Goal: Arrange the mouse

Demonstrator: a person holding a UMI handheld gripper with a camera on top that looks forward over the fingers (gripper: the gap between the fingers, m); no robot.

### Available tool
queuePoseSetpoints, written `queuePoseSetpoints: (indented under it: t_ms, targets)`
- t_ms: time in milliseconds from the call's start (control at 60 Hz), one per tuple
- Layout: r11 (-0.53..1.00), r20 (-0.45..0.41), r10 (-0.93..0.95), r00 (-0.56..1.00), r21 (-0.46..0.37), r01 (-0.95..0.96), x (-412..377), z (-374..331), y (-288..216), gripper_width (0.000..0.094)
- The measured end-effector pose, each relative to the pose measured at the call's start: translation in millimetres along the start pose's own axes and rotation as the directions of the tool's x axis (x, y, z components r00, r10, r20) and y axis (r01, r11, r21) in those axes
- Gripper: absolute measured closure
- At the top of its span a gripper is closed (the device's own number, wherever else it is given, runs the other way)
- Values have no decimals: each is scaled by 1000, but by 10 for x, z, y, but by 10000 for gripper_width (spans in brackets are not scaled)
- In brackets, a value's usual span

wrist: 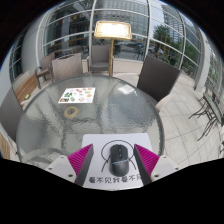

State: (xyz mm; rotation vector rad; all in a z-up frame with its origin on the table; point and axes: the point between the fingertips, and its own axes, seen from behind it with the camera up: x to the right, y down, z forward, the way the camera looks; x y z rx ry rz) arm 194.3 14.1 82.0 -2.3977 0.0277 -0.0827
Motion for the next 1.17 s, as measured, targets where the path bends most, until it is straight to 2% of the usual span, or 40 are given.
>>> queuePoseSetpoints:
  t_ms: [83, 200, 333, 533, 783, 1167]
  targets:
    - [999, 12, 7, 1000, 53, -8, -241, -379, -166, 80]
    - [993, 39, 12, 999, 119, -16, -640, -857, -308, 74]
    - [988, 66, 20, 998, 149, -30, -1085, -1345, -240, 74]
    - [979, 55, 23, 998, 199, -34, -1502, -1852, -56, 77]
    - [981, 71, 17, 997, 191, -31, -1902, -2190, 291, 79]
    - [979, 54, -16, 998, 203, 5, -2088, -2428, 401, 78]
